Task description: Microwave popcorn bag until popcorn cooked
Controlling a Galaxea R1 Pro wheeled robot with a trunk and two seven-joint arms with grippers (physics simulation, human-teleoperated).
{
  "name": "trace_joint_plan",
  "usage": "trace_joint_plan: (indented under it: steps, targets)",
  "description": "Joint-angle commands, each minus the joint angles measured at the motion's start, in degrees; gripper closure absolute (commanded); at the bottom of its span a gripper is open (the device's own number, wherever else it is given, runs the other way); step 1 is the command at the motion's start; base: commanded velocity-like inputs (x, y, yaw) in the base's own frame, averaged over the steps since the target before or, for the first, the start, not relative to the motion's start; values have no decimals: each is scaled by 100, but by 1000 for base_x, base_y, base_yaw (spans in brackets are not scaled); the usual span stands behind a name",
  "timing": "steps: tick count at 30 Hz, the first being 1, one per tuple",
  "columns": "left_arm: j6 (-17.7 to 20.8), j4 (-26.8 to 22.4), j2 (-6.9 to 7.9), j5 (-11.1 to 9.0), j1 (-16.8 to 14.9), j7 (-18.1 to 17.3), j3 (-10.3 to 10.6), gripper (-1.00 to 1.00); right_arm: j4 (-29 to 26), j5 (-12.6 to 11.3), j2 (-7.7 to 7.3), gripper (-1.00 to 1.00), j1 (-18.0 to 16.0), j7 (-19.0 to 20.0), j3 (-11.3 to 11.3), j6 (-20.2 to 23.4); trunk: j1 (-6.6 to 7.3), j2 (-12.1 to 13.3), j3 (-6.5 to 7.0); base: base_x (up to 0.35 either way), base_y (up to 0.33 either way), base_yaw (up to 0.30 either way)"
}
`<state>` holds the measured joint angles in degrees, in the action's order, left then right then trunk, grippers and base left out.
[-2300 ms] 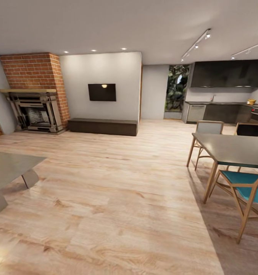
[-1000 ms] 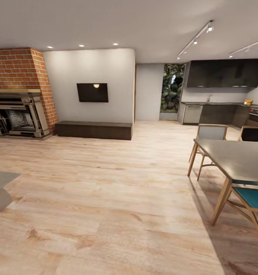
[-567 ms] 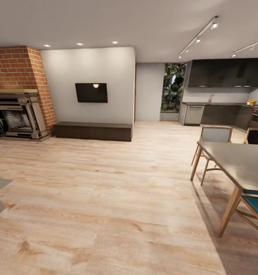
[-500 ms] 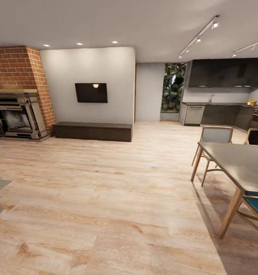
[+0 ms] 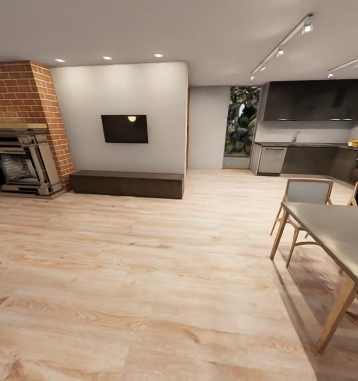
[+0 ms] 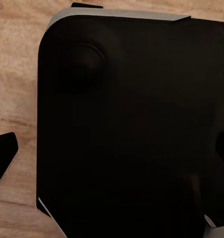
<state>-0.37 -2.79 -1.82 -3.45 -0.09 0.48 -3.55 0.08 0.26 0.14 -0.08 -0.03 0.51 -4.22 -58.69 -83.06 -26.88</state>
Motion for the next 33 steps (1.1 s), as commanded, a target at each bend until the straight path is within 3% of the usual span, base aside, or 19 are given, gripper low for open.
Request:
trace_joint_plan:
  steps: [1, 33]
  targets:
    - [-6, -2, -2, -35, 0, 5, -31, -100, 1, 6, 2, -100, -1, 0, 7, -17, -3, -2, -5, 334, 0, 0]
    - [-16, -2, 3, -33, -1, 9, -32, -100, 1, 9, 0, -100, -1, 12, 28, 8, -3, -2, -5, 334, 0, -56]
